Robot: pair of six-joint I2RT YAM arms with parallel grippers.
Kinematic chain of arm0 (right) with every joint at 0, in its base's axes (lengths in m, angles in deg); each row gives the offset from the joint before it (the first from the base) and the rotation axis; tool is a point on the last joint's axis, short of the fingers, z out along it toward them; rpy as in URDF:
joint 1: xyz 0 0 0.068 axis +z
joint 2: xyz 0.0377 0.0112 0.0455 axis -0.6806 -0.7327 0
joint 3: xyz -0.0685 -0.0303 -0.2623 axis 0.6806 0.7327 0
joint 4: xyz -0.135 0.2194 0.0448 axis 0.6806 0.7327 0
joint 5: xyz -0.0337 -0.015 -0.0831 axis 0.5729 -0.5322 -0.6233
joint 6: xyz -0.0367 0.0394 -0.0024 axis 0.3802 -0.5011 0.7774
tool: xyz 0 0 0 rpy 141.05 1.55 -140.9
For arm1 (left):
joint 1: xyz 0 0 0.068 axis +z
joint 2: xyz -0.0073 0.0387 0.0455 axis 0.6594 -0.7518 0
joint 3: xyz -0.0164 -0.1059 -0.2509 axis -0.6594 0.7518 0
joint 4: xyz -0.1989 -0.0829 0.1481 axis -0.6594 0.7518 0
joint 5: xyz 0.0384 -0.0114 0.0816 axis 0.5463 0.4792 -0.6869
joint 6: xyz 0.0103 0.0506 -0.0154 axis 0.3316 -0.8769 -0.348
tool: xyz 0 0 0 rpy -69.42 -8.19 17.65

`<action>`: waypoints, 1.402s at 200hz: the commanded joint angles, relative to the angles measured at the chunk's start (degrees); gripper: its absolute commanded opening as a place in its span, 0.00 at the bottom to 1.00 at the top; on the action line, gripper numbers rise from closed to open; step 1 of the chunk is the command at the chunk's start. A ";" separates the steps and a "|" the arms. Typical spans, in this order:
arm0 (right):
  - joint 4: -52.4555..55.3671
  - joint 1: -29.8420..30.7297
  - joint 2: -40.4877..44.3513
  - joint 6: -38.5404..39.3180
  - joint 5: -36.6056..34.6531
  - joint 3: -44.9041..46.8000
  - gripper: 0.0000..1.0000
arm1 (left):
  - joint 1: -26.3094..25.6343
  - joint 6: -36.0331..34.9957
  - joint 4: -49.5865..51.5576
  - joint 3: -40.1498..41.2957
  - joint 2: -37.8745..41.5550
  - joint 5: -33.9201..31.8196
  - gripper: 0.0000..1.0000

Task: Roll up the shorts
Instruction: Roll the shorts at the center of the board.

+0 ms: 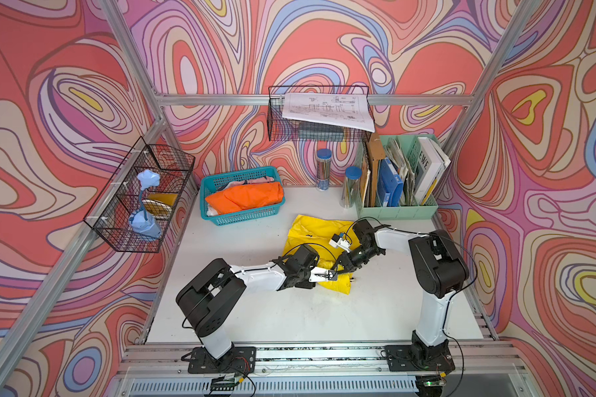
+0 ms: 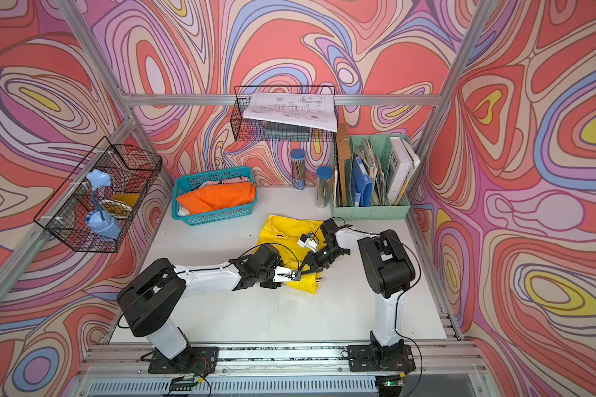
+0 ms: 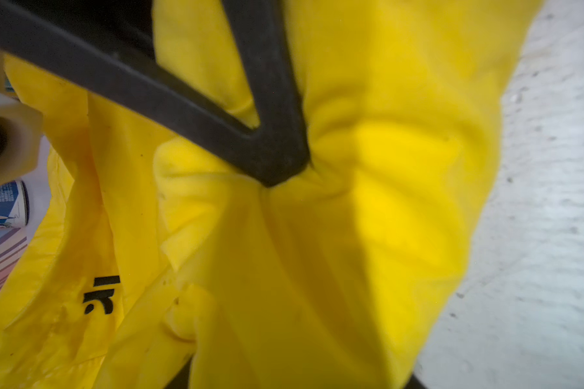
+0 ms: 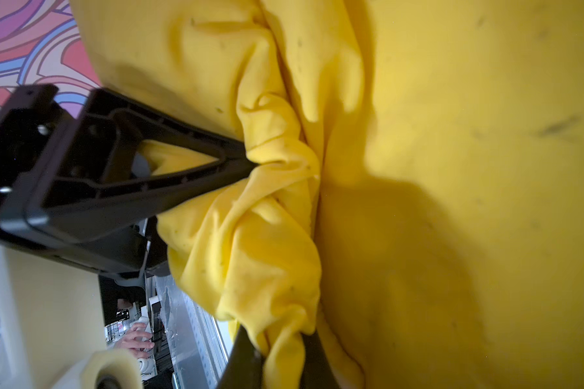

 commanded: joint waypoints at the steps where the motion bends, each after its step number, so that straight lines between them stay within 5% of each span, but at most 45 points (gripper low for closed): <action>1: 1.03 0.12 -0.96 1.13 -2.50 1.94 0.10 | 1.29 0.94 6.10 -1.67 -1.88 -0.13 0.33; 19: -0.88 0.01 -0.07 -0.82 -4.32 2.50 0.17 | 1.28 0.99 8.49 -2.60 -2.08 -0.08 0.25; 30: -2.66 -0.67 0.72 -2.95 -5.45 3.01 0.56 | 1.29 0.82 10.95 -3.44 -1.93 -0.04 0.21; 34: -3.28 -1.03 0.98 -3.64 -5.69 3.31 0.90 | 1.29 0.75 12.19 -3.94 -1.85 0.03 0.19; 38: -3.96 -1.45 1.37 -4.35 -5.89 3.53 0.98 | 1.28 0.71 13.69 -4.36 -1.74 0.28 0.17; 67: -11.06 -5.55 5.28 -12.02 -10.21 6.19 0.98 | 1.29 1.50 24.00 -8.56 -0.95 2.95 0.07; 103: -15.46 -10.08 13.55 -17.56 -18.39 8.18 0.98 | 1.37 2.91 30.29 -10.87 0.95 5.19 0.06; 177: -20.38 -11.55 28.75 -17.67 -39.98 13.58 0.98 | 4.28 4.83 43.50 -19.18 -1.68 13.19 0.07; 230: -37.37 -11.14 53.15 -4.31 -32.85 31.27 0.96 | 5.72 6.57 56.93 -33.50 -14.78 18.04 0.04; 280: -39.09 -3.49 57.55 3.55 -32.47 34.16 0.90 | 9.07 8.91 65.27 -43.32 -24.50 22.60 0.05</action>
